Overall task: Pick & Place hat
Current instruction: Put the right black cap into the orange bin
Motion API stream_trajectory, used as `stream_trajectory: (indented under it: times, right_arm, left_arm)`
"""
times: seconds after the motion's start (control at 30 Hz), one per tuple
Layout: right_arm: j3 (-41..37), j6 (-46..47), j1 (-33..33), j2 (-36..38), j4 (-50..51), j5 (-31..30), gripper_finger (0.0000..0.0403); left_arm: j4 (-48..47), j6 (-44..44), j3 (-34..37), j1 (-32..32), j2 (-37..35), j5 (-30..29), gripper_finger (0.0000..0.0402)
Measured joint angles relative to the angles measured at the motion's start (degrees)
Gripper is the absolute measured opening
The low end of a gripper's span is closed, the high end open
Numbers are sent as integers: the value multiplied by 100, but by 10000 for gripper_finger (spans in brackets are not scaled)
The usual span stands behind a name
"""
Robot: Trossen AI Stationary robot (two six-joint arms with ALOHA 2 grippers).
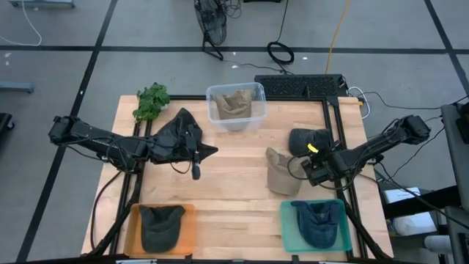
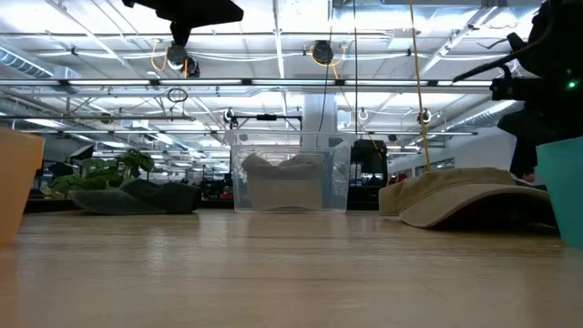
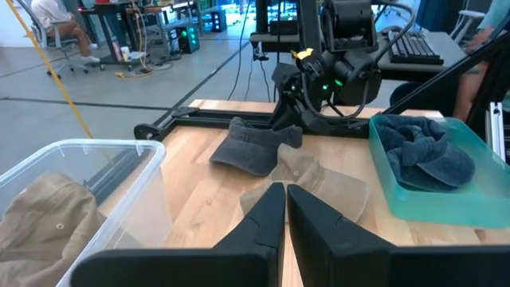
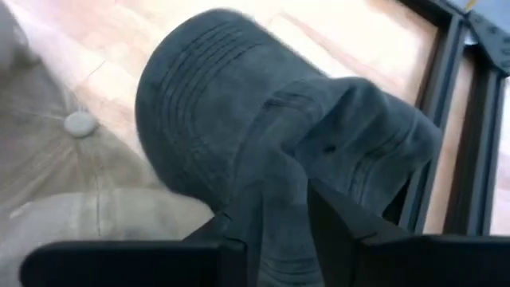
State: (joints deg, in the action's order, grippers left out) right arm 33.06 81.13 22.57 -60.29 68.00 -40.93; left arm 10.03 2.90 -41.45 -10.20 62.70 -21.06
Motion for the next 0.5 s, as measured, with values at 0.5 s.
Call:
stream_trajectory:
  times: [0.5]
  right_arm:
    - [-107,373,-2,142,-270,-421,136]
  left_arm:
    - [75,63,0,0,0,-2,26]
